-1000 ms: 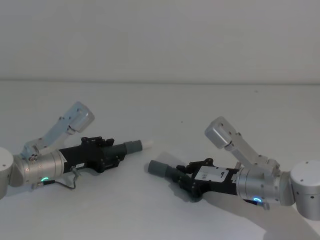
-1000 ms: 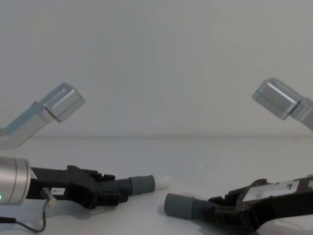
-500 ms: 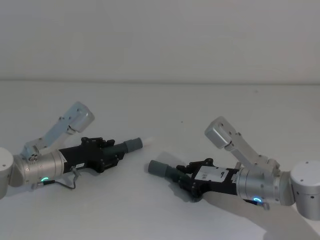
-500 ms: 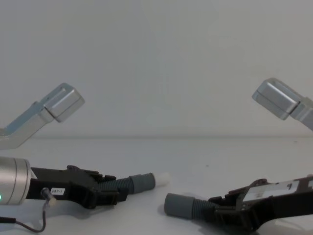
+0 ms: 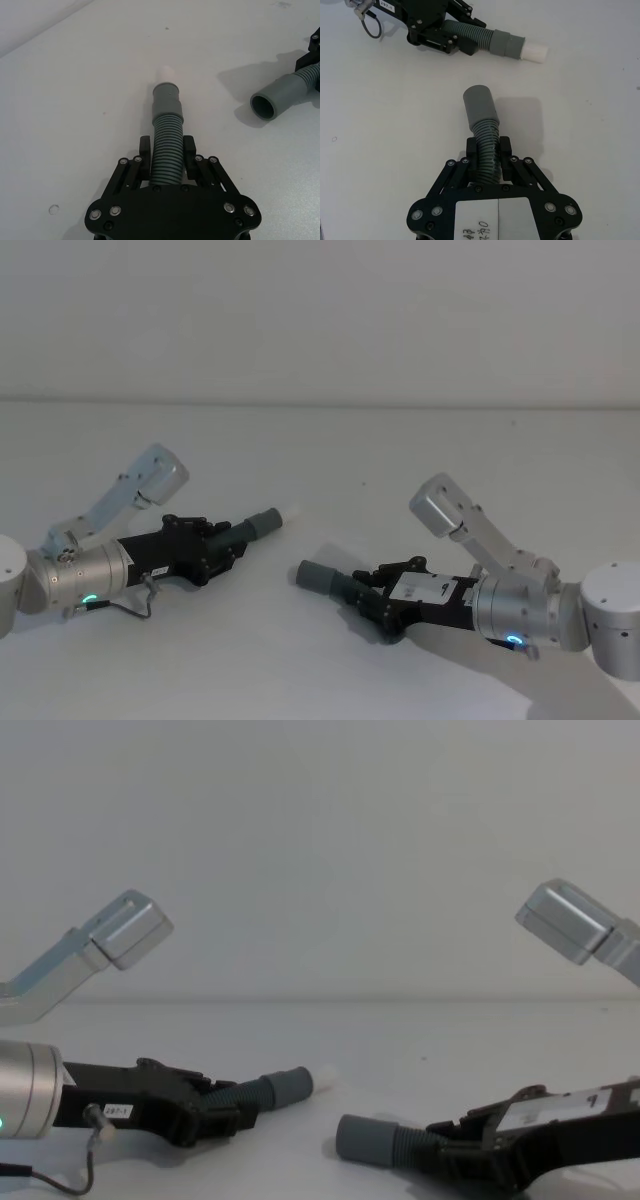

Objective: Use both hands to pick up one end of the pipe from the table, align the ends, and insert them.

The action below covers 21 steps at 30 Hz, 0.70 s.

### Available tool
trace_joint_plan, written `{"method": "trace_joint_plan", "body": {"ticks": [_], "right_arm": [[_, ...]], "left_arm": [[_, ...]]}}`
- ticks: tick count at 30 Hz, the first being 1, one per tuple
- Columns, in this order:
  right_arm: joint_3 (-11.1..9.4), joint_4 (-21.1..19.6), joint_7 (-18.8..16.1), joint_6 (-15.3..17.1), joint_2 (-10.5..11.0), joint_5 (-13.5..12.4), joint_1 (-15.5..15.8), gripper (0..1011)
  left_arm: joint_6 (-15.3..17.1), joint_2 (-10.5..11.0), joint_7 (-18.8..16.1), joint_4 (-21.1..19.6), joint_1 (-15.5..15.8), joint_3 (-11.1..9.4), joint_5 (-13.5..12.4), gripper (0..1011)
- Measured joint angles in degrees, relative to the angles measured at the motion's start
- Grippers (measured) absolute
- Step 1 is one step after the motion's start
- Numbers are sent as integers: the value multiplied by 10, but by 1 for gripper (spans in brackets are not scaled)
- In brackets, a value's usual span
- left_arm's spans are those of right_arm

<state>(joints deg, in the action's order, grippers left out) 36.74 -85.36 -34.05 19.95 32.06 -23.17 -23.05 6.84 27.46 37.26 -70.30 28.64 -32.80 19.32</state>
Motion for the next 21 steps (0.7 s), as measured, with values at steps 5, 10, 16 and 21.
{"method": "trace_joint_plan", "body": {"ticks": [5,10,16,21], "right_arm": [[0,0,0,0,0,0,0,256],[0,0,0,0,0,0,0,256],[0,0,0,0,0,0,0,256],[0,0,0,0,0,0,0,255]], "left_arm": [[0,0,0,0,0,0,0,356],[0,0,0,0,0,0,0,318],[0,0,0,0,0,0,0,318],[0,0,0,0,0,0,0,318]]}}
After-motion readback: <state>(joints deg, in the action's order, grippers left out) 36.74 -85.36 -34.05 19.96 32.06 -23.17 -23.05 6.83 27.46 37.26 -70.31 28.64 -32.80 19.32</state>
